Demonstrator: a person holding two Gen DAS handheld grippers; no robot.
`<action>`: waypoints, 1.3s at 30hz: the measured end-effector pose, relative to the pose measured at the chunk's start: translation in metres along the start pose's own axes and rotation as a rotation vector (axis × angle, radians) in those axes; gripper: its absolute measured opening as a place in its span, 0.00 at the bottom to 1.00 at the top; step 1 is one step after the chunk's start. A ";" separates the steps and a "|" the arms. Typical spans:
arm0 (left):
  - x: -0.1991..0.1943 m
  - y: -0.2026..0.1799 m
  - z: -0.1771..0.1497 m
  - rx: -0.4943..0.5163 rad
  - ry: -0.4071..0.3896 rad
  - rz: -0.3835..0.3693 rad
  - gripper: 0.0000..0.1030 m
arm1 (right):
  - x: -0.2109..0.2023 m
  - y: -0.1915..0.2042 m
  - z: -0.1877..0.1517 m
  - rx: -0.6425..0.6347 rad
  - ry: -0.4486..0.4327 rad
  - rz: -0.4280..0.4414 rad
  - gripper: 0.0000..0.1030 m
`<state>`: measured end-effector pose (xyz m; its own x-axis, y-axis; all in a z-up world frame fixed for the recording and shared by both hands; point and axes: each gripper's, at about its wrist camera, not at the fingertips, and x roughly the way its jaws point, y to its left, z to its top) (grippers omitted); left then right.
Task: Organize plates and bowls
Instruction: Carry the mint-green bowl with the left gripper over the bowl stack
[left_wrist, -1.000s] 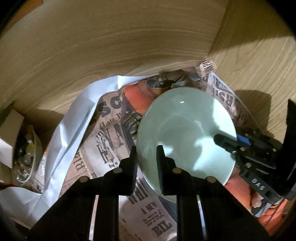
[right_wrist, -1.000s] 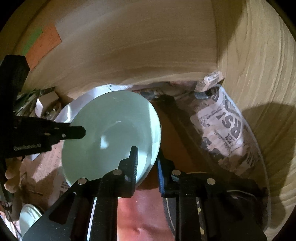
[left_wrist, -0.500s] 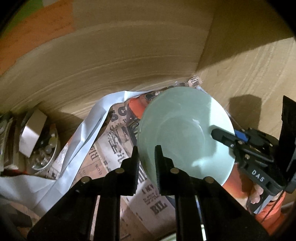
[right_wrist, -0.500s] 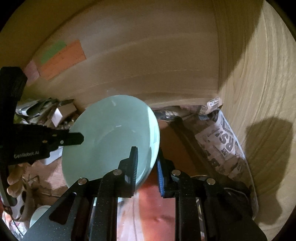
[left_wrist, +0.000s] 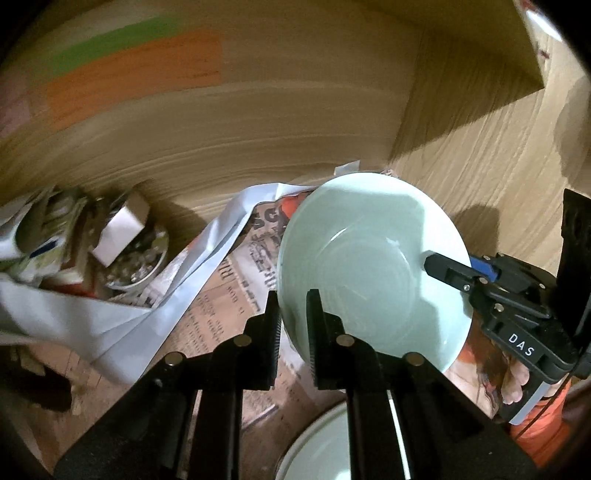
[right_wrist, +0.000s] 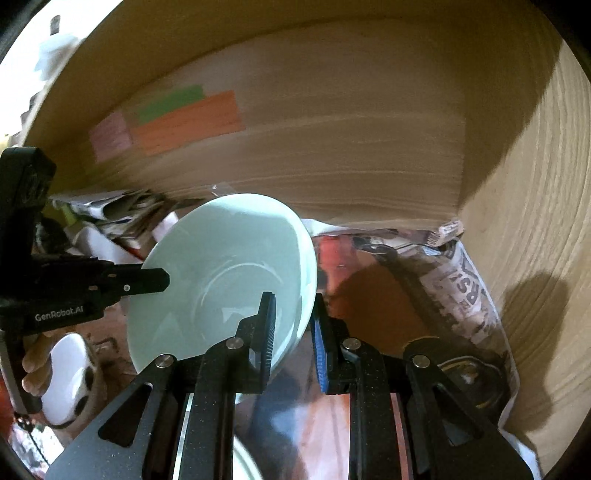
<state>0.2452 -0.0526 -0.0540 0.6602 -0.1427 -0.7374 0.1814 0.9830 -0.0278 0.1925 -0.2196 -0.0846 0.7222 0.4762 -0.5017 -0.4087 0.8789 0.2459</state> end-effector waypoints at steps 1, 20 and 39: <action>-0.005 0.002 -0.003 -0.003 -0.008 0.006 0.12 | -0.002 0.004 -0.001 -0.006 -0.002 0.005 0.17; -0.075 0.050 -0.070 -0.080 -0.085 0.082 0.12 | -0.007 0.086 -0.025 -0.085 0.024 0.107 0.17; -0.141 0.097 -0.146 -0.156 -0.170 0.210 0.12 | -0.003 0.167 -0.047 -0.160 0.047 0.244 0.17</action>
<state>0.0633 0.0794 -0.0512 0.7864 0.0615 -0.6146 -0.0778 0.9970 0.0002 0.0953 -0.0753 -0.0810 0.5669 0.6678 -0.4823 -0.6526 0.7214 0.2318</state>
